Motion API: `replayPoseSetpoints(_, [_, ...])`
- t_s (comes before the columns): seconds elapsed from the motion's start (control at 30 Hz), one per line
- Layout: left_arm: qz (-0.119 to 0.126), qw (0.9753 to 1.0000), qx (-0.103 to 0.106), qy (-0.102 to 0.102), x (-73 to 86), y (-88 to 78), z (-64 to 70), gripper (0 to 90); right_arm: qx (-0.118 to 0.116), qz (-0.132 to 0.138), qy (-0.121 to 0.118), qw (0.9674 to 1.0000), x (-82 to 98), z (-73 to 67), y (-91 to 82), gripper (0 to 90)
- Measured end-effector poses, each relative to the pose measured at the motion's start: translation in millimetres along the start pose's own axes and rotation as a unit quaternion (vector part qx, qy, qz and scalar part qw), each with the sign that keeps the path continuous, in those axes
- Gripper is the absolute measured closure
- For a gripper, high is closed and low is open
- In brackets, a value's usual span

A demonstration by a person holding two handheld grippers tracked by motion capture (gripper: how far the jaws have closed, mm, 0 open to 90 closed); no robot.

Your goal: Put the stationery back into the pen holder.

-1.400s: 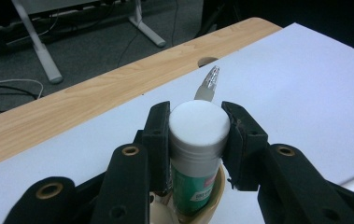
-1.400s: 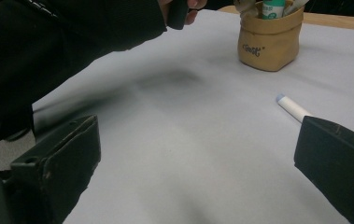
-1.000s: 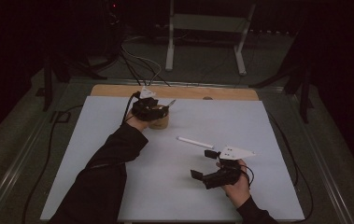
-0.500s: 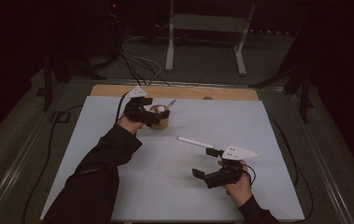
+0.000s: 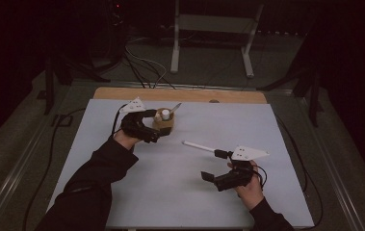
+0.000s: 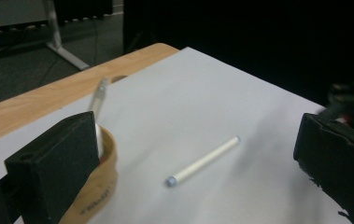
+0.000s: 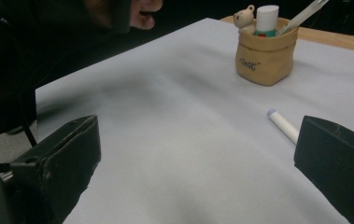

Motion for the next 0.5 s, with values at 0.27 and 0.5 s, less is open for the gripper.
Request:
replayPoseSetpoints(0.27, [-0.001, 0.9997, 0.021, 0.007, 12.7, -5.5, 18.4, 0.8, 0.009, 0.011, -0.007, 0.9999, -5.8, 10.4, -8.2, 0.6])
replayPoseSetpoints(0.5, [0.000, 0.9991, 0.040, 0.013, 23.3, -9.8, 32.7, 0.8, 0.035, 0.017, -0.032, 0.9987, -10.2, 17.4, -15.1, 0.6])
Point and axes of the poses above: each handheld gripper's, and its own axes: y roughly forward along the jaws, x roughly out of its underside, z roughly to its right, the point moved 4 cm from there along y, roughly forward along the jaws, and after that the axes turned 5 degrees about -z, right-handed, at the moved point
